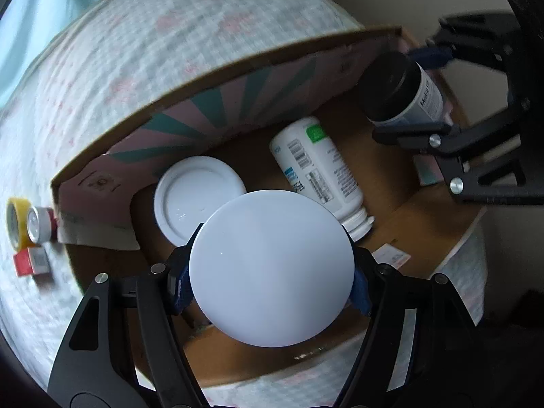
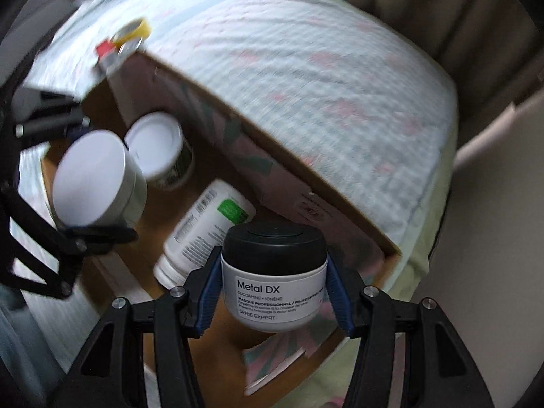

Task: Organize rigid objects
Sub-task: 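Carry the lid and Metal DX jar into the cardboard box and release them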

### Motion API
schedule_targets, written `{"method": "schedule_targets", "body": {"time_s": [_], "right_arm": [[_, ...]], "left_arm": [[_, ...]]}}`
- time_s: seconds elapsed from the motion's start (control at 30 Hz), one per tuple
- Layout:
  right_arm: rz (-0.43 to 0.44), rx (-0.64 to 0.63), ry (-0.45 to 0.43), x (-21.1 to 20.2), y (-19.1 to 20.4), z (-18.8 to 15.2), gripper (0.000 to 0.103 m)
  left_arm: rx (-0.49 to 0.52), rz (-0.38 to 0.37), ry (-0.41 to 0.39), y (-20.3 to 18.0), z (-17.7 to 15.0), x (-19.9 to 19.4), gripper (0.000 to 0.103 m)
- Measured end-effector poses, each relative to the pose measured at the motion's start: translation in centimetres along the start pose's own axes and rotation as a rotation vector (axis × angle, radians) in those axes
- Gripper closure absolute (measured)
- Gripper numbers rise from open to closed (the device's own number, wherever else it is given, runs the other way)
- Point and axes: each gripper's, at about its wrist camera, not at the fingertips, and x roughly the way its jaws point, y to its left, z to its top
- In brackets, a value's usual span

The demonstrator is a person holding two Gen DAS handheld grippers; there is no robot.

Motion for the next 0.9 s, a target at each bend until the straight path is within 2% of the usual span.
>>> {"method": "schedule_targets", "body": {"time_s": [0.2, 0.33, 0.37, 0.4, 0.43, 0.47, 0.5, 0.6, 0.9], "right_arm": [[-0.008, -0.035, 0.053, 1.3, -0.3, -0.2, 0.051], [-0.026, -0.023, 0.047, 0.7, 0.0, -0.1, 0.051], [-0.039, -0.019, 0.039, 0.5, 0.1, -0.1, 0.051], [-0.038, -0.011, 0.036, 0.3, 0.1, 0.0, 0.047], [-0.036, -0.004, 0.035, 0.1, 0.0, 0.0, 0.019], [-0.028, 0.005, 0.037, -0.1, -0.2, -0.1, 0.000], [0.004, 0.008, 0.022, -0.6, -0.1, 0.0, 0.000], [-0.010, 0.011, -0.013, -1.8, 0.2, 0.1, 0.000], [-0.014, 0.031, -0.032, -4.5, 1.3, 0.4, 0.000]], "left_arm": [[0.002, -0.023, 0.012, 0.4, 0.0, 0.0, 0.036], [0.029, -0.015, -0.011, 0.2, 0.2, -0.8, 0.035], [0.026, -0.020, -0.018, 0.4, 0.3, -1.0, 0.021], [0.021, -0.026, -0.030, 0.4, 0.3, -1.5, 0.005], [0.021, -0.027, -0.057, 0.6, 0.3, -2.2, 0.000], [0.025, -0.022, -0.075, 0.5, 0.3, -2.7, 0.000], [0.030, -0.013, -0.079, 0.5, 0.2, -3.0, 0.000], [0.036, -0.007, -0.081, 0.7, 0.1, -3.4, 0.000], [0.001, -0.007, -0.096, 1.6, -1.0, -6.1, 0.000]]}}
